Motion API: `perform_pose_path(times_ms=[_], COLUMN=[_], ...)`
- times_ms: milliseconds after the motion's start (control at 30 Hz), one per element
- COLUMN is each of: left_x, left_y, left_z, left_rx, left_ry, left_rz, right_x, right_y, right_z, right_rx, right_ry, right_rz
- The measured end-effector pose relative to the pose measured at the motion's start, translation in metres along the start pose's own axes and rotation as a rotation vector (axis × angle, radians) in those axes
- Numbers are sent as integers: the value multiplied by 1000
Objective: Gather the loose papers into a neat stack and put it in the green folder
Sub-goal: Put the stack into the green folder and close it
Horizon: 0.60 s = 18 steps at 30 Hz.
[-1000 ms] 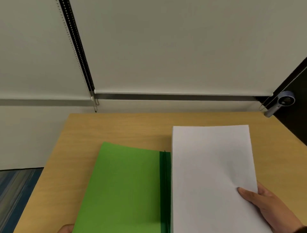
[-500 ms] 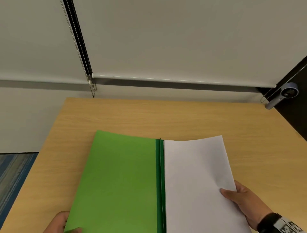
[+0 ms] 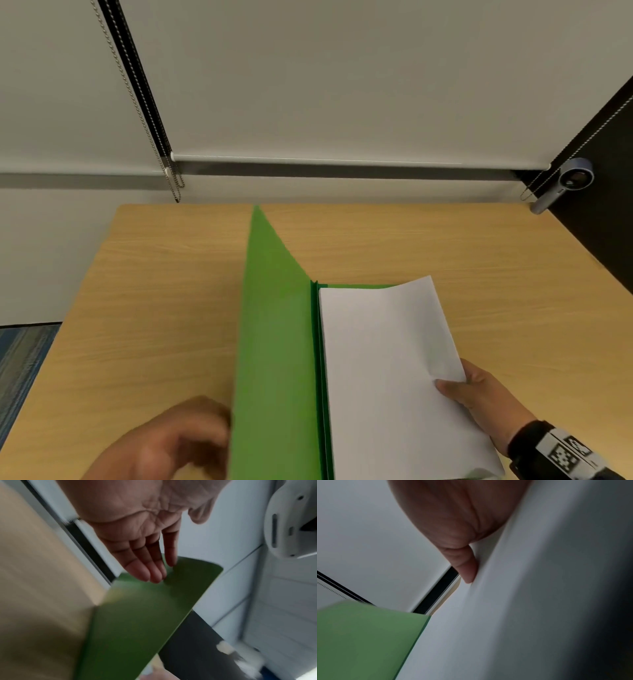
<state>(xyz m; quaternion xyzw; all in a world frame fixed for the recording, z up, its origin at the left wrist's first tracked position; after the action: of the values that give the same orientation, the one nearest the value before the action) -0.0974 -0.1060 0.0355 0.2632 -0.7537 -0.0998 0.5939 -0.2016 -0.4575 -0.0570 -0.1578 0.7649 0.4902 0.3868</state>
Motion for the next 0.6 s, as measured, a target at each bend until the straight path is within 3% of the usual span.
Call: perform_pose_path(times_ms=[67, 100, 133, 200, 300, 367, 433, 500, 600], left_x=[48, 73, 80, 71, 60, 31, -4, -29, -44], left_y=[-5, -15, -30, -58, -102, -119, -123, -132, -144], left_z=[-26, -26, -15, 10, 51, 64, 70, 65, 65], left_rx=[40, 138, 131, 50, -96, -207, -327, -209, 84], left_ry=[-92, -95, -61, -164, -565, -693, -775, -870, -812], left_rz=[240, 337, 346, 320, 290, 182, -45, -106, 9], right_x=[-3, -3, -3, -3, -3, 0, 9, 20, 29], right_y=[3, 3, 3, 2, 1, 2, 2, 5, 16], right_z=[3, 3, 2, 3, -1, -8, -22, -39, -61], right_rx=[-3, 0, 0, -3, -56, -41, 35, 114, 216], right_ry=[-20, -34, -50, -43, -45, -95, -85, -56, -88], right_rz=[4, 13, 16, 13, 18, 23, 31, 19, -32])
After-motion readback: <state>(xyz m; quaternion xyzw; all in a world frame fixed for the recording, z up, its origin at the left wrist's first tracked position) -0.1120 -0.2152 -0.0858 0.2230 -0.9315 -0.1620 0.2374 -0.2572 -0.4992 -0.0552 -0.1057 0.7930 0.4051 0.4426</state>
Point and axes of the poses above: each hand's wrist, its own y-axis away from the middle knuckle, its own z-axis out of the palm, x = y × z, the point moved 8 cm from there along -y, towards the middle knuckle, and after that the axes turned 2 degrees about y, right-handed, at the moved point
